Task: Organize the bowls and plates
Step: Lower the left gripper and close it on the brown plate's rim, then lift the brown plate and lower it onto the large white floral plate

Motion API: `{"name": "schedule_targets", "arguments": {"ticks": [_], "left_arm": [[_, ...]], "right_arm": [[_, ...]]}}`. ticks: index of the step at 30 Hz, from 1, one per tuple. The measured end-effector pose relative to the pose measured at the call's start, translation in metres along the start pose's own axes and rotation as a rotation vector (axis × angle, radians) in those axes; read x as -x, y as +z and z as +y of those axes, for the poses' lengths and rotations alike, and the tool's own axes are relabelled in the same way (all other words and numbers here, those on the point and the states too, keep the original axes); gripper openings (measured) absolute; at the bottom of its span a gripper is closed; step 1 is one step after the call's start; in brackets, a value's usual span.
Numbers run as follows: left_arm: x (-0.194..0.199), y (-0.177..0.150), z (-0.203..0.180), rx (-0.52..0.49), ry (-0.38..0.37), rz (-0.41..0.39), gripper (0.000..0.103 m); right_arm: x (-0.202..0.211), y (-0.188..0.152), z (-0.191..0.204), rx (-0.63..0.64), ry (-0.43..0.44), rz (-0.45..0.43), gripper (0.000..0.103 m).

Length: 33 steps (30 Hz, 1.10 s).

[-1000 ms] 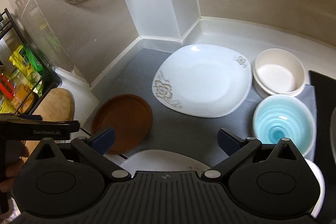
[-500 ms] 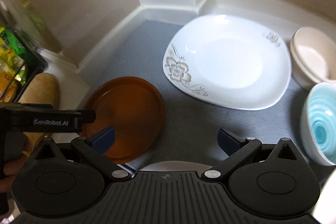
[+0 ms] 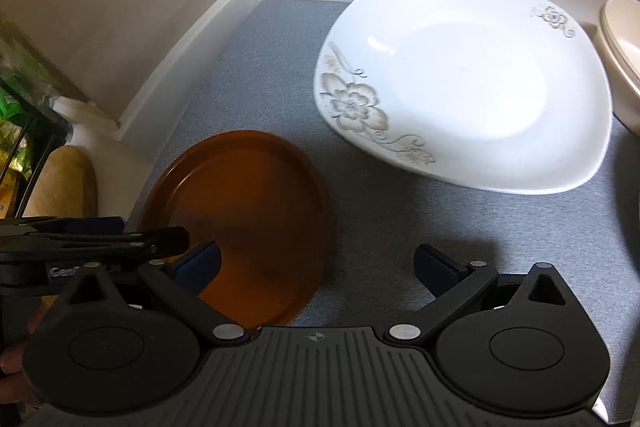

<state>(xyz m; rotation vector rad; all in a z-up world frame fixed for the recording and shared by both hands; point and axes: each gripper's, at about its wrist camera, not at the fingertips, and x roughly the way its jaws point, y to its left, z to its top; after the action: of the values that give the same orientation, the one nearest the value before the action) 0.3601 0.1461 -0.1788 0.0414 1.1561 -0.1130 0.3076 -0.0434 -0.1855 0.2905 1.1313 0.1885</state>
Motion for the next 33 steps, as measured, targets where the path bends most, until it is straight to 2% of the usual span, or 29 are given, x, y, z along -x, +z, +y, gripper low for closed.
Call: {"name": "schedule_targets", "arguments": {"ticks": [1,4,5,6,7,8,9,12,15,19,23,29,33], "left_arm": [[0.001,-0.001,0.001,0.0,0.003,0.001,0.068],[0.004,-0.002,0.008,0.02,0.0,0.004,0.056],[0.005,-0.003,0.01,0.023,0.0,0.004,0.05],[0.006,-0.004,0.012,0.022,0.001,0.002,0.045],[0.007,-0.005,0.014,0.023,0.001,0.001,0.043],[0.008,-0.007,0.016,0.027,0.0,0.0,0.04],[0.009,-0.008,0.018,0.034,0.001,-0.001,0.036],[0.013,-0.009,0.021,0.046,0.014,-0.011,0.023],[0.024,-0.014,0.026,0.05,0.005,-0.028,0.014],[0.036,-0.015,0.032,0.063,-0.025,-0.054,0.011],[0.049,-0.019,0.035,0.063,-0.054,-0.082,0.009],[0.068,-0.025,0.033,0.039,-0.042,-0.122,0.009],[0.086,-0.031,0.031,0.003,-0.007,-0.174,0.009]], "right_arm": [[0.0,-0.001,0.001,0.001,0.003,-0.007,0.096],[0.003,-0.003,0.004,0.01,-0.008,-0.044,0.075],[0.003,-0.005,0.005,0.017,-0.016,-0.06,0.057],[0.003,-0.005,0.005,0.024,-0.024,-0.07,0.034],[0.003,-0.005,0.004,0.026,-0.028,-0.071,0.026],[0.002,-0.004,0.004,0.026,-0.031,-0.07,0.013],[0.001,-0.004,0.005,0.028,-0.037,-0.07,0.008],[0.001,-0.005,0.007,0.049,-0.017,-0.071,0.008],[0.01,-0.007,0.015,0.092,0.001,-0.112,0.007],[0.018,-0.008,0.023,0.147,0.001,-0.144,0.007],[0.019,-0.007,0.021,0.125,0.004,-0.139,0.006],[0.026,-0.008,0.023,0.117,0.018,-0.157,0.006],[0.032,-0.007,0.029,0.124,0.038,-0.175,0.006]]}}
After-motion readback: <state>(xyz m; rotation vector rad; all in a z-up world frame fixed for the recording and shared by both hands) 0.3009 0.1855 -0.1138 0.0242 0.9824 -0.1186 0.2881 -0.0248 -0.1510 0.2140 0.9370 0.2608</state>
